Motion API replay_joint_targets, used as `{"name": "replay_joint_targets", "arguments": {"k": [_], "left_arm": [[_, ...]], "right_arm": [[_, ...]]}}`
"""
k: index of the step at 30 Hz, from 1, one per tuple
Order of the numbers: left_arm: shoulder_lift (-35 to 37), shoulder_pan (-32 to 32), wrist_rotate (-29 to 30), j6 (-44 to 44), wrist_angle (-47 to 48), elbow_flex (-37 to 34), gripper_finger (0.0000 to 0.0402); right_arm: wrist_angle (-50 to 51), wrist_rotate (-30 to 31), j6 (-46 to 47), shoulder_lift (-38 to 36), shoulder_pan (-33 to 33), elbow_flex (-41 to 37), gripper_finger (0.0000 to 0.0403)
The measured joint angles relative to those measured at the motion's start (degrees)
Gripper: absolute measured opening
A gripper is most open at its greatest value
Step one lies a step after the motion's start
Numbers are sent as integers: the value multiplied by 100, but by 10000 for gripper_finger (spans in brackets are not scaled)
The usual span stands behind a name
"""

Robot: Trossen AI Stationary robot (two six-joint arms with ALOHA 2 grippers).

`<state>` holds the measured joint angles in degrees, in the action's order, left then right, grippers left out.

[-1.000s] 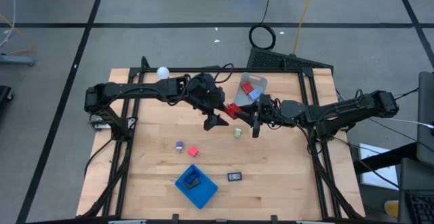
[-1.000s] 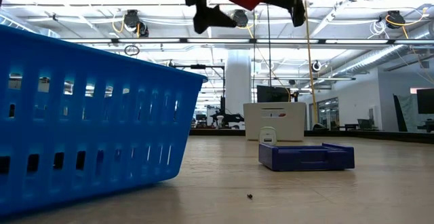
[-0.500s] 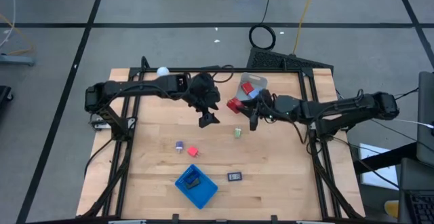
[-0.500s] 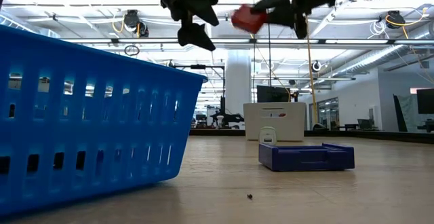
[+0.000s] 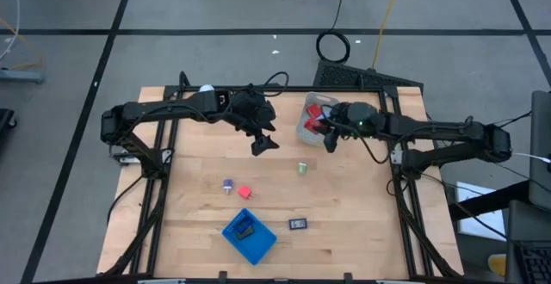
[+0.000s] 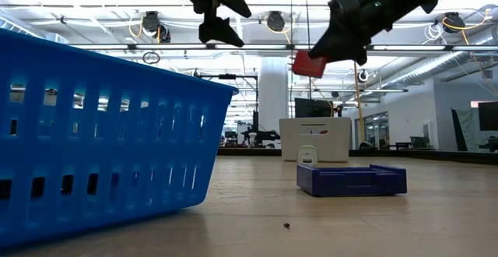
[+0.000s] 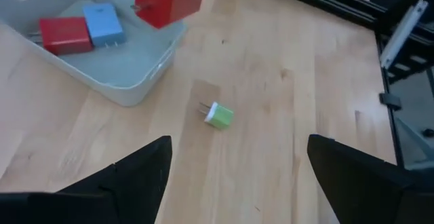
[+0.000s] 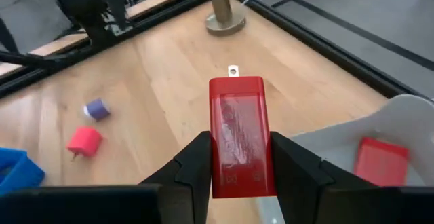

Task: Pick & Place Office items
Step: Put the red charger adapter into the gray bin

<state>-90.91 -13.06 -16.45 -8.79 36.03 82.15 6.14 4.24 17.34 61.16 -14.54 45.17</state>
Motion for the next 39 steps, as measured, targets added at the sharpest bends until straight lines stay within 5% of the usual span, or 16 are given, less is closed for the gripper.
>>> {"name": "replay_joint_targets", "arguments": {"k": [11,39], "left_arm": [[-9,160,708,-632,-533,-2,347],[-11,740,1625,-1429,-933,-2,349]], "right_arm": [[1292,-455,-949,-135,-706,0,114],[489,-458,-1805,1075,-1207,4,113]]}}
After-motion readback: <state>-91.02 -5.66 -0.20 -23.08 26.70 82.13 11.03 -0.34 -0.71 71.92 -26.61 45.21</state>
